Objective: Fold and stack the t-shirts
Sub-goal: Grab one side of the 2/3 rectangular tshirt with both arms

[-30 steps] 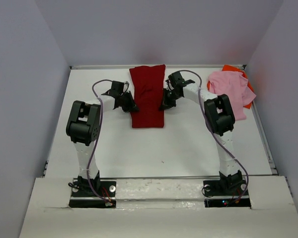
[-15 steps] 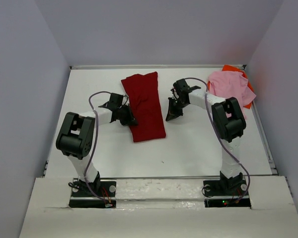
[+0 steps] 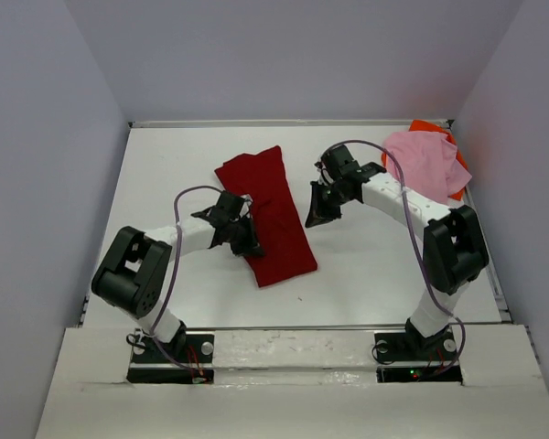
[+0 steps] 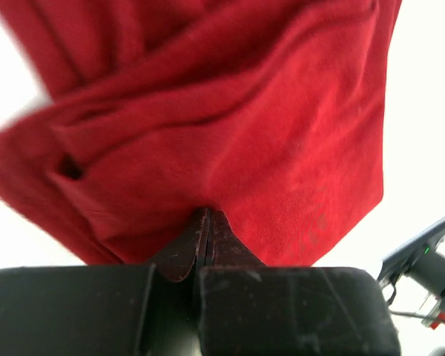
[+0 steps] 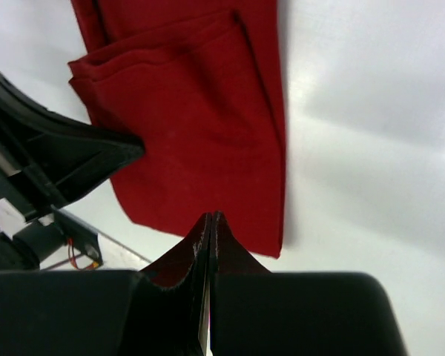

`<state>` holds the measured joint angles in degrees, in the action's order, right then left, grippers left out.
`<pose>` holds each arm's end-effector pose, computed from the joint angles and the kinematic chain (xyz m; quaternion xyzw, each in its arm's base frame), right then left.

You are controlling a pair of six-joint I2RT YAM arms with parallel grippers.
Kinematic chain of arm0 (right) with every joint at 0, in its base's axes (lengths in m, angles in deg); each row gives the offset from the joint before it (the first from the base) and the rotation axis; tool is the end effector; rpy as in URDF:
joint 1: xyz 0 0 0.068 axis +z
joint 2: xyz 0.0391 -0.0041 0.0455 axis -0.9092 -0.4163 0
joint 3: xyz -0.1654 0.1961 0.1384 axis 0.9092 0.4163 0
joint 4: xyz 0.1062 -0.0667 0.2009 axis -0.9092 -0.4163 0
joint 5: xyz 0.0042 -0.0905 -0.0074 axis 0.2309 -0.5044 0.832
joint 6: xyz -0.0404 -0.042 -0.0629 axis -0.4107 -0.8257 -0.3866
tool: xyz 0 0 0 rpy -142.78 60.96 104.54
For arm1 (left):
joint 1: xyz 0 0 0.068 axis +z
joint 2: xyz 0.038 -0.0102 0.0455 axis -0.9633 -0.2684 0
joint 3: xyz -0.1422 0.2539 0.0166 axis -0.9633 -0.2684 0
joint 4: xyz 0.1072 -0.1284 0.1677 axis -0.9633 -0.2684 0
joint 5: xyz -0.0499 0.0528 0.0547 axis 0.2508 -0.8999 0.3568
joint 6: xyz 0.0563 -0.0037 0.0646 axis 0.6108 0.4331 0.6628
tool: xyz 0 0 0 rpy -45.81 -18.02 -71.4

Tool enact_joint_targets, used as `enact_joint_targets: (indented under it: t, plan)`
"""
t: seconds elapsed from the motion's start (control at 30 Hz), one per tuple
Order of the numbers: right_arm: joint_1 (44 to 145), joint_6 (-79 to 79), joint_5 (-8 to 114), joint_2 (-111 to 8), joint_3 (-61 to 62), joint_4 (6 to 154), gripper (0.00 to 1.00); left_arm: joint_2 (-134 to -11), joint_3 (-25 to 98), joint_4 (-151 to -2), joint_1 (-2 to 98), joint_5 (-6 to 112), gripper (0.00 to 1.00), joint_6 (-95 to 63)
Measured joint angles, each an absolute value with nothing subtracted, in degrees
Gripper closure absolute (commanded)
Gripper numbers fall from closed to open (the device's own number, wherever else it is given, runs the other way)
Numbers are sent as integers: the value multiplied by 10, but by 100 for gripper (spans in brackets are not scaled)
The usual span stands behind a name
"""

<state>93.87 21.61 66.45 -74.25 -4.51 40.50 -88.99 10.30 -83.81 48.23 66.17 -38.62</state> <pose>0.3185 0.2030 0.2312 -0.0408 0.9566 0.2629 0.1191 0.2711 -0.1642 0.1667 -0.0068 0.9300 -0.3145 0.1903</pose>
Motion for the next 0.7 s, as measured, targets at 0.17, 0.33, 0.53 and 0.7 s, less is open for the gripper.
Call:
enact_joint_targets:
  t: [0.17, 0.33, 0.53, 0.7]
  plan:
    - [947, 233, 690, -681, 43, 416, 73, -844, 67, -864, 445, 657, 80, -408]
    - [932, 233, 766, -665, 133, 446, 53, -771, 64, -912, 445, 653, 9, -437]
    - [822, 222, 888, -665, 189, 492, 48, -579, 75, -943, 445, 661, 1, -518]
    - [800, 197, 946, -678, 189, 521, 48, -483, 9, -943, 445, 682, 1, -605]
